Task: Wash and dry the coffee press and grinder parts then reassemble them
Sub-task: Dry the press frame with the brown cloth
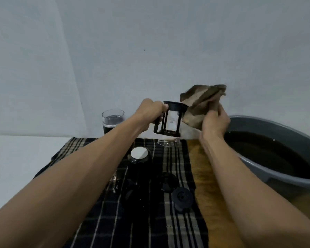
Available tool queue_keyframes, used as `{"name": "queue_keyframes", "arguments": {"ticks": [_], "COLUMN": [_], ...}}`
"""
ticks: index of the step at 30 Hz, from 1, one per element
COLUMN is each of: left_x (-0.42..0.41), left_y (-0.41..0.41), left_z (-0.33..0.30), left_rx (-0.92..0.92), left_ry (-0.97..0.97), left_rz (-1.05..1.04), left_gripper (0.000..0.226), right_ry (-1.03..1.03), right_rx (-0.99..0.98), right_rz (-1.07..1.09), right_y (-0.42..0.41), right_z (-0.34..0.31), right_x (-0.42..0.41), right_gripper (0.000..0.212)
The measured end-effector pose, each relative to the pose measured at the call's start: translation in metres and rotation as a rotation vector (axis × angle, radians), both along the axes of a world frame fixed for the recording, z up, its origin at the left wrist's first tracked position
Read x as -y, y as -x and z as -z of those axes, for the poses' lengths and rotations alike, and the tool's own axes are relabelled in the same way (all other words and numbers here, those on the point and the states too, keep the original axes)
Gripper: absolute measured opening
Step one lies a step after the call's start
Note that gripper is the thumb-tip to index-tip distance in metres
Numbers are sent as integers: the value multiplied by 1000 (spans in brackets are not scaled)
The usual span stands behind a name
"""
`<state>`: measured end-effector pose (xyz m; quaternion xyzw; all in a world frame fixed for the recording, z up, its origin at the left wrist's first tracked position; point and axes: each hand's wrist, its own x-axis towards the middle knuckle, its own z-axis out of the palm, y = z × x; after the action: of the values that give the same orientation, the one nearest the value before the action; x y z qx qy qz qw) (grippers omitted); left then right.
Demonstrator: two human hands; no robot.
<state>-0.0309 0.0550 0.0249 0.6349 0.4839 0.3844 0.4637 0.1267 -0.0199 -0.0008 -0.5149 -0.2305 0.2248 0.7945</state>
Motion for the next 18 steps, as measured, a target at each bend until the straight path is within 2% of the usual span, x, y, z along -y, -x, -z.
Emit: {"name": "queue_keyframes", "arguments": {"ticks": [2, 4, 5, 7, 9, 11, 15, 18], "left_x": [12, 29, 38, 55, 69, 79, 81, 92], "left_y": [4, -1, -6, -15, -18, -13, 3, 7], "left_z": [-14, -27, -31, -40, -48, -61, -83, -92], "left_rx": [105, 210, 264, 380, 499, 552, 588, 521], "left_ry": [-33, -37, -21, 29, 89, 125, 184, 190], "left_rz": [-19, -41, -55, -103, -165, -205, -245, -160], "left_gripper": [13, 18, 21, 24, 28, 23, 6, 12], "right_ry": [79, 232, 281, 270, 277, 333, 394, 452], "right_rx": [84, 318, 496, 842, 1016, 1005, 935, 893], "right_rz": [-54, -165, -235, -303, -206, -114, -43, -51], "right_y": [-1, 11, 22, 43, 61, 68, 83, 90], "right_z": [-17, -29, -30, -35, -40, -43, -41, -43], "right_x": [13, 22, 27, 36, 42, 49, 67, 83], "right_gripper": [22, 13, 27, 69, 92, 91, 65, 50]}}
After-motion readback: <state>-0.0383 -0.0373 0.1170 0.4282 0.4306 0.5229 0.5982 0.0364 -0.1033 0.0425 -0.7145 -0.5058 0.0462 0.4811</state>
